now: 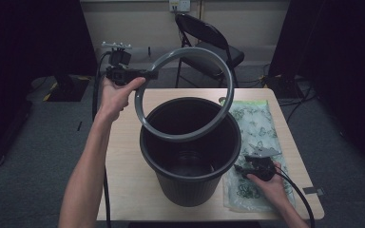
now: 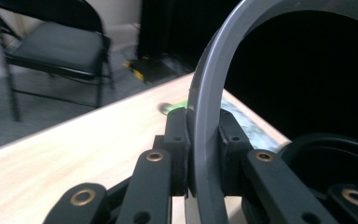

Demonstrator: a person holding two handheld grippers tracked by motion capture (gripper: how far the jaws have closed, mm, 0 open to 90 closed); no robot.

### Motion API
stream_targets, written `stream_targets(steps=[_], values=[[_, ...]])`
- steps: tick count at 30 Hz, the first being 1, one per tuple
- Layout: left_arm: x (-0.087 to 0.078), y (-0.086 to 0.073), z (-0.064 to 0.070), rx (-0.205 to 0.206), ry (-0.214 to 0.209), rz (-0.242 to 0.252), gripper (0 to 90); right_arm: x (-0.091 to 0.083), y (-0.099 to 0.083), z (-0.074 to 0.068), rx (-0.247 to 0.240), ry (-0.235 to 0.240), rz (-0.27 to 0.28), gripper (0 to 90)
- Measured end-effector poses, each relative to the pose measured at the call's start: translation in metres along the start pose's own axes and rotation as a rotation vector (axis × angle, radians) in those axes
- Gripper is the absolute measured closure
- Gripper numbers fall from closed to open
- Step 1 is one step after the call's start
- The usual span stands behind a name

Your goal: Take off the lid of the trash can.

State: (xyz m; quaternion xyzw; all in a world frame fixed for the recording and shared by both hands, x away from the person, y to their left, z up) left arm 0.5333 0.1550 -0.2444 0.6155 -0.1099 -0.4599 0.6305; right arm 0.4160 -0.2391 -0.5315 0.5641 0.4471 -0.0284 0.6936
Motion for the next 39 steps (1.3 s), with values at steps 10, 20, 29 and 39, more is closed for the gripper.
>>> stream_targets(steps=[10, 20, 29, 39], values=[[0.009, 0.01, -0.018, -0.051, 0.06, 0.004, 78.7, 0.0, 0.0, 0.0, -0.001, 0.0, 0.0, 36.0], [0.023, 0.014, -0.053, -0.143, 0.106, 0.016, 78.9, 0.0, 0.0, 0.0, 0.0, 0.0, 0.0, 36.0], [0.026, 0.022, -0.096, -0.199, 0.21, 0.038, 78.9, 0.0, 0.0, 0.0, 0.0, 0.0, 0.0, 36.1], [0.031, -0.005, -0.126, -0.222, 0.312, 0.001, 78.9, 0.0, 0.0, 0.0, 0.0, -0.002, 0.0, 36.1]])
Point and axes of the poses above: each handheld gripper's, and its own axes: x roughly forward along the jaws, y roughly out of its top, z roughly to its right, the point moved 5 cm from there along x, roughly forward along the jaws, and after that the axes turned 3 degrees about x, right-handed, at the moved point
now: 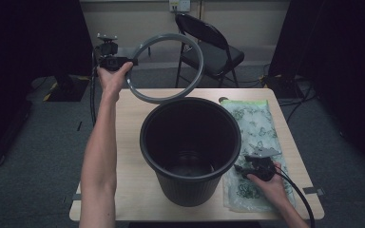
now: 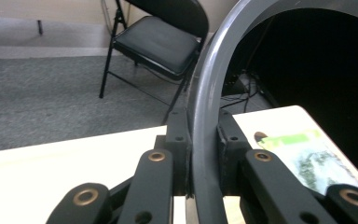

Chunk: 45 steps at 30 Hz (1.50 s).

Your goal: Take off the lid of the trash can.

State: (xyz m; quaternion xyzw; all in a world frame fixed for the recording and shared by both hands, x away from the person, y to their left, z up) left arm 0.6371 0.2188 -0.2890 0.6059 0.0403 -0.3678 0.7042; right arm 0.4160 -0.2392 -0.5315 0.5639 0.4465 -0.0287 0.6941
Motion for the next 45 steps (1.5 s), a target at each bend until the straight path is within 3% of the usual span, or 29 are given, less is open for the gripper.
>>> stream_targets(steps=[7, 11, 25, 32, 34, 40, 45], values=[[0.006, -0.025, -0.019, -0.01, 0.031, -0.02, 78.9, 0.0, 0.0, 0.0, -0.001, 0.001, 0.0, 36.1], [0.012, -0.046, -0.027, 0.007, 0.041, -0.045, 78.7, 0.0, 0.0, 0.0, -0.001, 0.002, 0.0, 36.1], [0.022, -0.111, -0.057, -0.012, 0.091, -0.112, 78.7, 0.0, 0.0, 0.0, 0.001, 0.002, 0.0, 36.0], [0.031, -0.143, -0.067, 0.02, 0.131, -0.145, 78.4, 0.0, 0.0, 0.0, 0.0, 0.001, 0.0, 36.0], [0.035, -0.153, -0.07, 0.014, 0.144, -0.182, 78.3, 0.0, 0.0, 0.0, 0.0, 0.001, 0.0, 36.1], [0.043, -0.179, -0.081, -0.02, 0.144, -0.218, 78.2, 0.0, 0.0, 0.0, 0.0, 0.001, 0.0, 36.0], [0.048, -0.197, -0.088, -0.024, 0.159, -0.251, 77.7, 0.0, 0.0, 0.0, 0.0, 0.001, 0.0, 36.0]])
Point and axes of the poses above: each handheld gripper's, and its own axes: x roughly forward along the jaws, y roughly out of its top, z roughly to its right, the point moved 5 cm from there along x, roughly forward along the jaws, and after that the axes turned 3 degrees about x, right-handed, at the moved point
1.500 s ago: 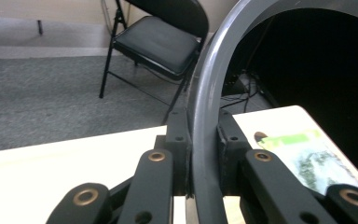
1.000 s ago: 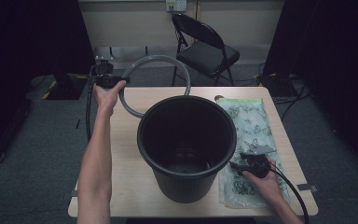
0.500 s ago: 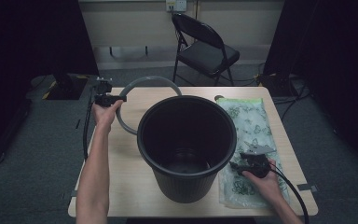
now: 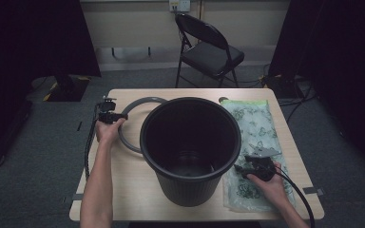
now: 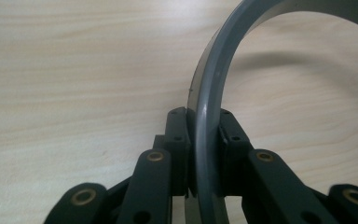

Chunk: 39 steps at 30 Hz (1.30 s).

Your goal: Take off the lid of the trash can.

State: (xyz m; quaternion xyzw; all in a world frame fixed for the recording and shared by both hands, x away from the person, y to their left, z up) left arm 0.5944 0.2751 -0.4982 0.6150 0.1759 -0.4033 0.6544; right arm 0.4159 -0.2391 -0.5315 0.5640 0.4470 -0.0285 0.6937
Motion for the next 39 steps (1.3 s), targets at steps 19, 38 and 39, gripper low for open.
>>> stream_targets(steps=[19, 38, 39], values=[[0.017, -0.014, -0.007, -0.015, 0.003, -0.018, 62.6, 0.0, 0.0, 0.0, 0.0, 0.0, 0.0, 36.0], [-0.039, -0.035, 0.041, 0.116, -0.124, 0.132, 19.6, -0.001, 0.0, 0.006, 0.032, -0.028, -0.041, 19.0], [-0.045, -0.039, 0.044, 0.137, -0.148, 0.108, 19.7, -0.002, 0.0, 0.007, 0.041, -0.02, -0.043, 19.8]])
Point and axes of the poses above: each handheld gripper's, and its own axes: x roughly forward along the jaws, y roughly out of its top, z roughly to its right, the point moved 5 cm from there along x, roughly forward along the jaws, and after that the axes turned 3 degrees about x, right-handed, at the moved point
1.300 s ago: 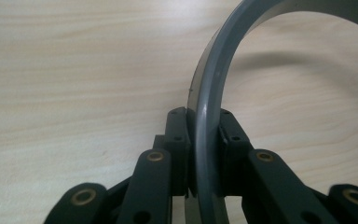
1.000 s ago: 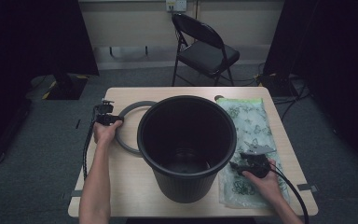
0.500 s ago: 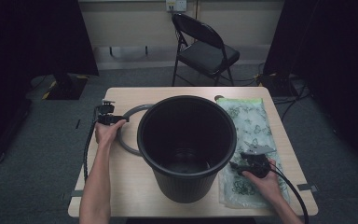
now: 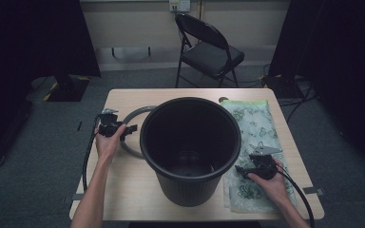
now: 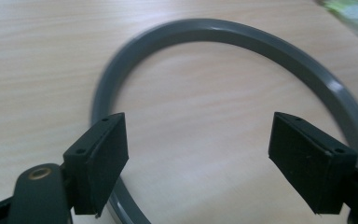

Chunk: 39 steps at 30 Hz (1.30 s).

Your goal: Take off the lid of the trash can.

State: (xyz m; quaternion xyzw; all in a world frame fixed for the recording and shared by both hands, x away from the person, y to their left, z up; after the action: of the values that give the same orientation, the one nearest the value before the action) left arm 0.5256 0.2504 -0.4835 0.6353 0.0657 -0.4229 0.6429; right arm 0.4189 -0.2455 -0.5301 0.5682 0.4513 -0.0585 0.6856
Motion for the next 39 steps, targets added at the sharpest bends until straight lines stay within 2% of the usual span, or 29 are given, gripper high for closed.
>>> stream_targets(steps=[1, 3, 6, 8, 10, 11, 13, 16, 17, 20, 21, 22, 23, 24, 25, 26, 29, 31, 32, 35, 39], values=[[-0.005, -0.002, 0.002, 0.022, -0.008, -0.027, 20.9, -0.002, 0.001, 0.001, 0.0, -0.003, 0.0, 20.4], [-0.019, -0.009, 0.01, 0.062, 0.023, -0.01, 22.4, -0.004, 0.002, 0.003, -0.016, -0.021, -0.002, 18.9], [-0.031, -0.025, 0.019, 0.065, -0.021, -0.01, 22.3, -0.011, 0.006, 0.006, -0.007, -0.013, 0.013, 19.5], [-0.034, -0.038, 0.026, 0.061, -0.019, -0.001, 22.1, -0.016, 0.008, 0.011, -0.024, -0.041, 0.017, 20.0], [-0.035, -0.051, 0.034, 0.066, -0.05, -0.022, 22.7, -0.021, 0.012, 0.02, -0.012, -0.063, 0.021, 20.7], [-0.036, -0.059, 0.039, 0.097, -0.025, -0.044, 22.5, -0.023, 0.012, 0.024, 0.001, -0.078, 0.023, 22.1], [-0.038, -0.066, 0.048, 0.142, -0.01, -0.069, 22.0, -0.026, 0.01, 0.034, 0.011, -0.099, 0.008, 22.2], [-0.044, -0.077, 0.06, 0.168, -0.006, -0.08, 20.2, -0.028, 0.005, 0.045, 0.057, -0.115, 0.03, 22.6], [-0.045, -0.082, 0.064, 0.178, -0.016, -0.082, 20.2, -0.027, 0.003, 0.047, 0.058, -0.126, 0.028, 22.3], [-0.044, -0.098, 0.072, 0.224, -0.01, -0.126, 20.1, -0.026, -0.004, 0.057, 0.061, -0.159, -0.002, 20.6], [-0.043, -0.103, 0.074, 0.217, -0.001, -0.131, 20.1, -0.026, -0.005, 0.06, 0.073, -0.165, -0.006, 20.4], [-0.043, -0.105, 0.077, 0.191, -0.018, -0.127, 20.9, -0.027, -0.006, 0.064, 0.094, -0.159, -0.011, 19.9], [-0.041, -0.107, 0.08, 0.186, -0.03, -0.137, 23.6, -0.027, -0.007, 0.067, 0.1, -0.163, -0.013, 18.9], [-0.039, -0.108, 0.083, 0.208, -0.013, -0.152, 24.0, -0.028, -0.007, 0.069, 0.106, -0.17, -0.012, 18.8], [-0.038, -0.109, 0.085, 0.259, 0.015, -0.163, 22.1, -0.028, -0.008, 0.072, 0.118, -0.174, -0.008, 19.0], [-0.035, -0.11, 0.086, 0.273, 0.014, -0.148, 21.4, -0.028, -0.008, 0.075, 0.126, -0.177, -0.008, 18.9], [-0.029, -0.109, 0.084, 0.269, 0.02, -0.1, 17.0, -0.028, -0.011, 0.081, 0.148, -0.186, -0.012, 19.3], [-0.028, -0.11, 0.083, 0.273, 0.013, -0.087, 15.0, -0.025, -0.014, 0.083, 0.144, -0.201, -0.03, 19.5], [-0.027, -0.11, 0.082, 0.283, 0.016, -0.071, 14.2, -0.024, -0.015, 0.084, 0.153, -0.192, -0.03, 18.9], [-0.026, -0.109, 0.081, 0.28, 0.016, -0.064, 13.1, -0.023, -0.014, 0.086, 0.167, -0.198, -0.026, 20.1], [-0.025, -0.108, 0.081, 0.281, 0.017, -0.073, 11.6, -0.024, -0.015, 0.085, 0.162, -0.201, -0.019, 21.3]])
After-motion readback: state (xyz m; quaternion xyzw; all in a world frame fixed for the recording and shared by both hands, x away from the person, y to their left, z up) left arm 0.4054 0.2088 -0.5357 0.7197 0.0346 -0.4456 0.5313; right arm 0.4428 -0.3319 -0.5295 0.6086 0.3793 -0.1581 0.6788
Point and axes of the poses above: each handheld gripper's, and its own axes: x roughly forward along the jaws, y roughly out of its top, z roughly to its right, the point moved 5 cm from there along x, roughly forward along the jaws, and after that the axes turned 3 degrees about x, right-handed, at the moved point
